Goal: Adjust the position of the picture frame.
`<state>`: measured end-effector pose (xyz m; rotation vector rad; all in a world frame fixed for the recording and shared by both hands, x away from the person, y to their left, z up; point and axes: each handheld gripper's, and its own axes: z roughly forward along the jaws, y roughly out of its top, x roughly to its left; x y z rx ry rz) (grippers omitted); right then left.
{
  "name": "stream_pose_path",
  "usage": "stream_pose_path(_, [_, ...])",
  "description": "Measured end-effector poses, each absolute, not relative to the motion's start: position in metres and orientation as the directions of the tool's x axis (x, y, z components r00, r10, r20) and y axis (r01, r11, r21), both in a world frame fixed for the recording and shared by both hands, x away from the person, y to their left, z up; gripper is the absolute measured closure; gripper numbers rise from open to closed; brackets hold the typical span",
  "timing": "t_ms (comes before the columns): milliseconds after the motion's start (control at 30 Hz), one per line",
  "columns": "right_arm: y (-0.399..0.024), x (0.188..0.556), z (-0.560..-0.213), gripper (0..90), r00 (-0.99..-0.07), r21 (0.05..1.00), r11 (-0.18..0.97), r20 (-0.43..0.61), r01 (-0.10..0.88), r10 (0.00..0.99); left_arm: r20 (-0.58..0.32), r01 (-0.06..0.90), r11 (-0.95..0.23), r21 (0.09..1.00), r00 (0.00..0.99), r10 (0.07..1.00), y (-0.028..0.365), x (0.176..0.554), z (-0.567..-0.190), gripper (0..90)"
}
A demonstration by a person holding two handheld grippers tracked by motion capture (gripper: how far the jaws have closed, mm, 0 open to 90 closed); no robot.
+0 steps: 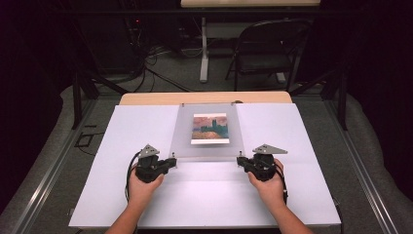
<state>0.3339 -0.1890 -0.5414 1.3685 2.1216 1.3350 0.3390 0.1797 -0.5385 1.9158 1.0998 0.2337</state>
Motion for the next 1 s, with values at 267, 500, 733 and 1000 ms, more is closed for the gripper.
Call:
stream_pose_path(267, [-0.186,0.333,-0.551,84.2,-0.506,0.795,0.162,0.202,0.585,0.838,-0.233,0.619,-0.239,0.748,0.583,0.779,0.178,0.338,-0.548,84.7])
stream_pose_path(500, [-0.186,0.333,-0.555,84.3,-0.505,0.794,0.161,0.203,0.586,0.839,-0.248,0.62,-0.228,0.751,0.584,0.773,0.179,0.338,-0.55,84.5])
stream_pose_path(733, [-0.187,0.332,-0.556,84.0,-0.505,0.796,0.151,0.212,0.586,0.837,-0.26,0.623,-0.216,0.752,0.581,0.771,0.18,0.338,-0.551,84.2])
stream_pose_path(1000, [-0.188,0.332,-0.557,83.0,-0.494,0.795,0.128,0.233,0.593,0.838,-0.274,0.621,-0.195,0.759,0.577,0.77,0.181,0.338,-0.551,82.9])
